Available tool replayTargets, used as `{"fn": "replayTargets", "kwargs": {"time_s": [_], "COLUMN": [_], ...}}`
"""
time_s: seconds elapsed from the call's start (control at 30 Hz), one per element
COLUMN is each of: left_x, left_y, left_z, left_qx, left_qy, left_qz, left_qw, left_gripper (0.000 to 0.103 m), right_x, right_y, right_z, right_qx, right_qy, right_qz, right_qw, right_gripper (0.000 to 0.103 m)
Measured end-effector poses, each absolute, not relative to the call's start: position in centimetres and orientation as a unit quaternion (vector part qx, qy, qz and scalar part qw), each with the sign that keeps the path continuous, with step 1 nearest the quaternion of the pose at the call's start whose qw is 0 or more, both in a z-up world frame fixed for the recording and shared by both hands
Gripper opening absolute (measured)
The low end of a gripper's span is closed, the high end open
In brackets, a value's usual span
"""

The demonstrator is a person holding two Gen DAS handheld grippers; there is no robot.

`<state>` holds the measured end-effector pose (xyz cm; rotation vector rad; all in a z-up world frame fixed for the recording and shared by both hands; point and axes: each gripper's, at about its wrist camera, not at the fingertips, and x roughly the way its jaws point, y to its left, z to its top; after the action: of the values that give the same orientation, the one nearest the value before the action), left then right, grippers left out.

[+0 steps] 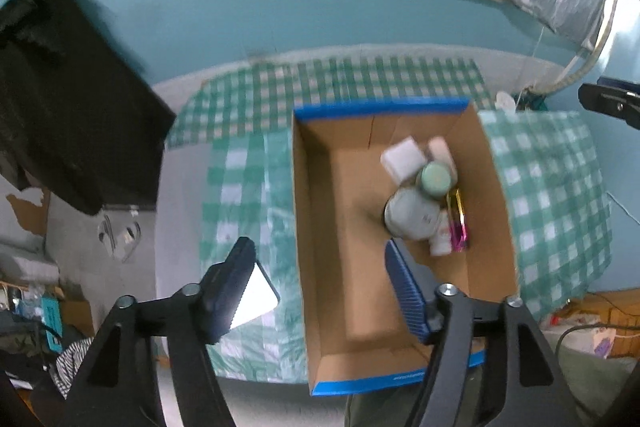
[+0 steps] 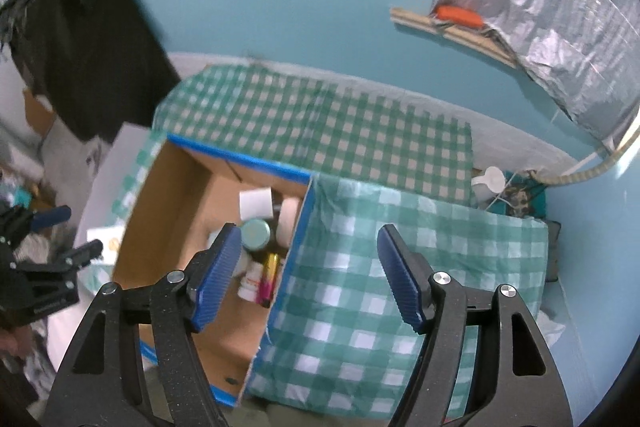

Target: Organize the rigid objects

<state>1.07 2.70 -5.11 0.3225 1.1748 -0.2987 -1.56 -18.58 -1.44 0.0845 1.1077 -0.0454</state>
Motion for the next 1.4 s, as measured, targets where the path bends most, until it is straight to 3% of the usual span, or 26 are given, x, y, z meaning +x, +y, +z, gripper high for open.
{"fn": "replayTargets", "kwargs": {"time_s": [0.03,0.1,0.57,1.4], "left_x": [1.0,0.8,-0.7,-1.3], "left_y": [2.4,2.2,1.3,-1.7], "left_z": [-4.4,-3.3,2.8,3.2], "left_qx": [0.152,0.149,0.133,0.157], "left_qy": [0.541,0.529,0.453,0.454], "left_qz": [-0.139,-0.139,-0.133,-0.138], "left_qw": [0.815,0.824,0.871,0.866], "left_gripper": [0.082,0.085,0.101,0.101], "right_x": [-1.9,-2.4,-5.2,-5.7], "right_y": [-18.8,-19.2,-19.8,-21.5], "right_z": [-0.9,0.2,3.9,5.2], "right_qx": [0.044,0.049,0.038,0.037], "right_qy": [0.518,0.501,0.431,0.421], "right_qz": [-0.025,-0.037,-0.065,-0.082], "right_qw": [0.854,0.863,0.899,0.903], "right_gripper": [0.071,0.072,0.073,0.074]}}
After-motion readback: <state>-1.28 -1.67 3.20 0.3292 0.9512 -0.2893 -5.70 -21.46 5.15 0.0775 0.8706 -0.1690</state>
